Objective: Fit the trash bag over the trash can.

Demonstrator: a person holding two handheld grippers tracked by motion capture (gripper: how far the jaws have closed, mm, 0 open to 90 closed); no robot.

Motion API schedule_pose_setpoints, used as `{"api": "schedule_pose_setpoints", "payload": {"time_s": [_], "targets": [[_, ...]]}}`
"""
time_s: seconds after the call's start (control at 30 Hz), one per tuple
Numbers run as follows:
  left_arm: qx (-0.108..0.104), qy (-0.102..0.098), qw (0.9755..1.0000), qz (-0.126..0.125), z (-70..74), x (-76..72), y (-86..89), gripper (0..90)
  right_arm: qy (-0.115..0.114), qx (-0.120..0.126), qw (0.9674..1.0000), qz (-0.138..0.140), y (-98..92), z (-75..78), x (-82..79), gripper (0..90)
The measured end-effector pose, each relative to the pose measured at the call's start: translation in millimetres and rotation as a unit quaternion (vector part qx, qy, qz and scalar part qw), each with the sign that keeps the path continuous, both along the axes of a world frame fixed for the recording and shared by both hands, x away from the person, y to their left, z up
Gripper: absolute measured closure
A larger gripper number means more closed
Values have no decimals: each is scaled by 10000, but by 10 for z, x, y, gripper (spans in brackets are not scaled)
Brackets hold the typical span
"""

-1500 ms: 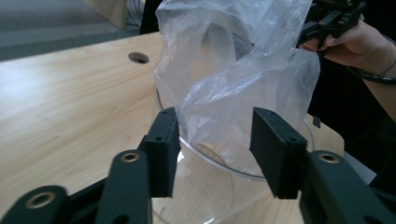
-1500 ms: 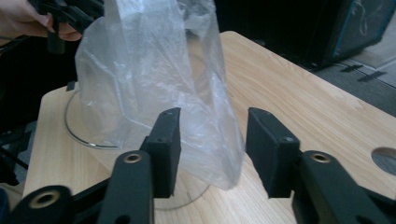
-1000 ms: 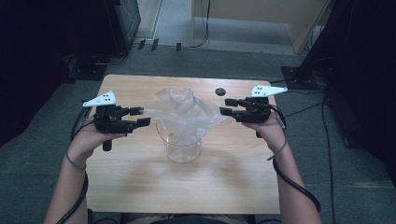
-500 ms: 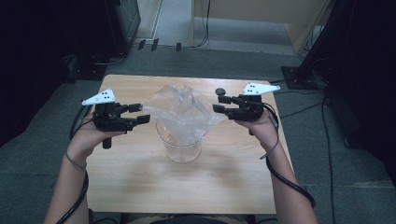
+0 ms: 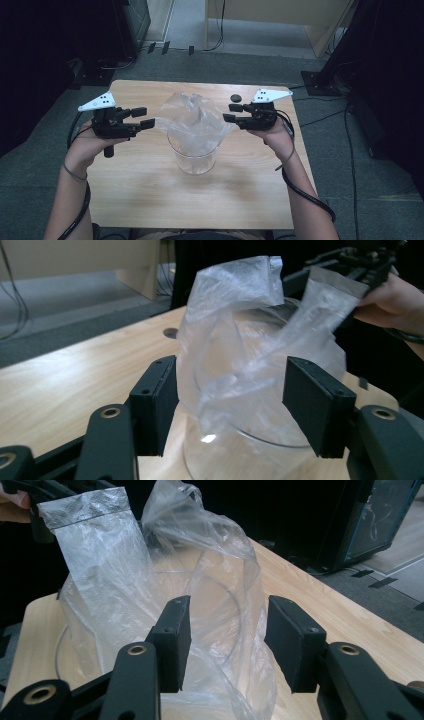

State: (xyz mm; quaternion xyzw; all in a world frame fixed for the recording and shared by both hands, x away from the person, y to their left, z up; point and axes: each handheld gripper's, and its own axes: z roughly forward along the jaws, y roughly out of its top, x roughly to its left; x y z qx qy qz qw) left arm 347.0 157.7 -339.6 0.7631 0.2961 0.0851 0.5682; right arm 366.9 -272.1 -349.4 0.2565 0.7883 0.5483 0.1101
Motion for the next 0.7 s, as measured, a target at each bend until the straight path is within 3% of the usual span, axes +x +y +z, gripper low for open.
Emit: {"api": "schedule_pose_setpoints", "payload": {"time_s": [0.13,0.43,0.57,0.7], "targets": [[298,-26,9994,157,-36,98,-63,402,-14,5,10000,-9,14,28,26,532],[268,49,9993,257,-74,353,-129,405,7,-186,9998,80,106,52,151,518],[349,-117,9988,319,-97,420,-169,442,-51,-196,9997,97,133,80,208,486],[298,-98,9992,242,-77,450,-240,467,166,-103,9998,-42,102,82,291,458]]}}
